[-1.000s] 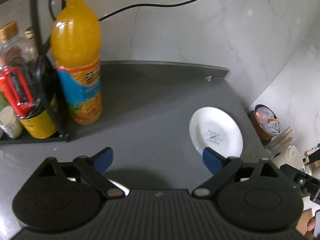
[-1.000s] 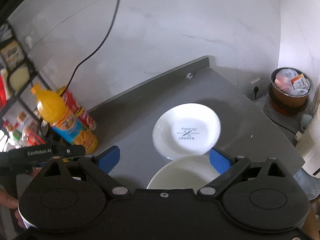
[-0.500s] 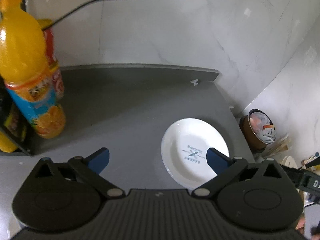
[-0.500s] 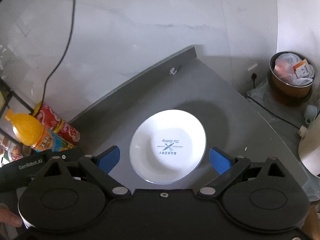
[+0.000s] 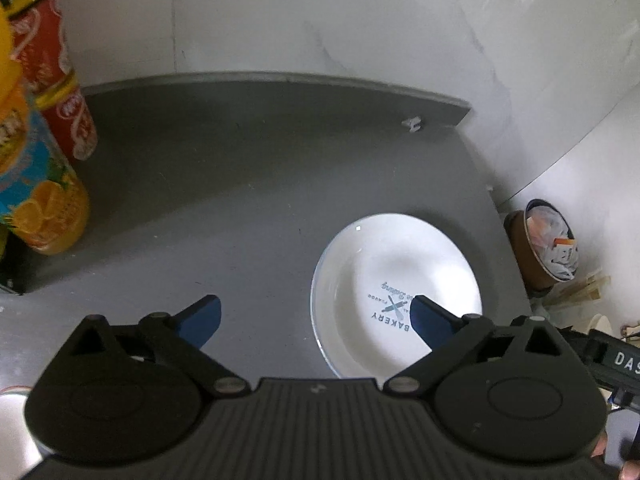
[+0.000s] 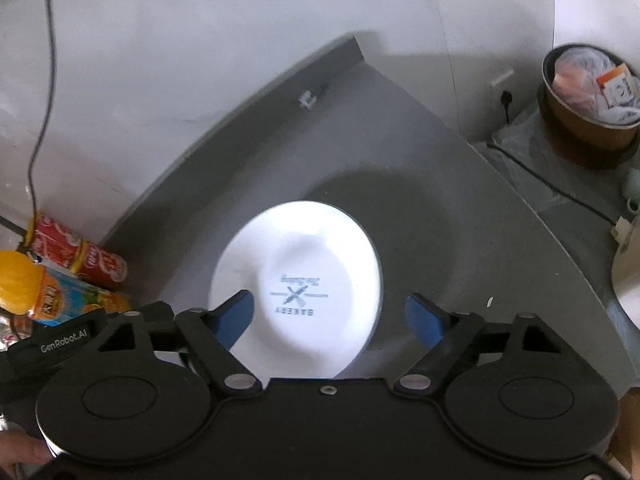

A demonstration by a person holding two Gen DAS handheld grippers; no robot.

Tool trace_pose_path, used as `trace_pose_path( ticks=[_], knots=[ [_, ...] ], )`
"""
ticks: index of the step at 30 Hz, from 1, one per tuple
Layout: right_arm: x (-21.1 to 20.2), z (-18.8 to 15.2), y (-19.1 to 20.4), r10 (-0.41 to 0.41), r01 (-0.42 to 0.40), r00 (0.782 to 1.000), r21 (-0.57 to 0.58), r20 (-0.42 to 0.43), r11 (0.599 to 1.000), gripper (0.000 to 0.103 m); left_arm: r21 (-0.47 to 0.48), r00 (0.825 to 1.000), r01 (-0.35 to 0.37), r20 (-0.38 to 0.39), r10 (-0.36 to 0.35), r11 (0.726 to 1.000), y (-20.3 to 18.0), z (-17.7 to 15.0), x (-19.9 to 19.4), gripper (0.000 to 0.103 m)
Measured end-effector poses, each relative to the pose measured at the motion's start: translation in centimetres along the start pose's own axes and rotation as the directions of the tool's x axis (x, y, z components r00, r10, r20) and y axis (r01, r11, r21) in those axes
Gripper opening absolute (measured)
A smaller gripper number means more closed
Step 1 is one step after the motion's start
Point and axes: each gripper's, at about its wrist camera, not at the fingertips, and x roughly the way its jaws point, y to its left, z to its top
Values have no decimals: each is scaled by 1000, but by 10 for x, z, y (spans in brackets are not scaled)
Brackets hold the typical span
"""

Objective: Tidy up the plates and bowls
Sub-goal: 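Move both grippers toward the white 'BAKERY' plate, then close both grippers on the rim of the 'BAKERY' plate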

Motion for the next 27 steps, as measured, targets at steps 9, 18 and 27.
trace_pose_path(
  ticks=[9,18,27],
  knots=[
    [32,8,-18,-9,10,997,16,-73,1000,63,-39,997,-15,-73,12,999,-2,1,44,78],
    [59,7,-27,-6,7,990,4,-138,1000,40,-96,991,-21,-132,8,995,6,-5,72,45],
    [73,6,-31,2,-7,988,-31,-153,999,19,-169,993,4,-115,-24,986,17,-8,80,24]
  ],
)
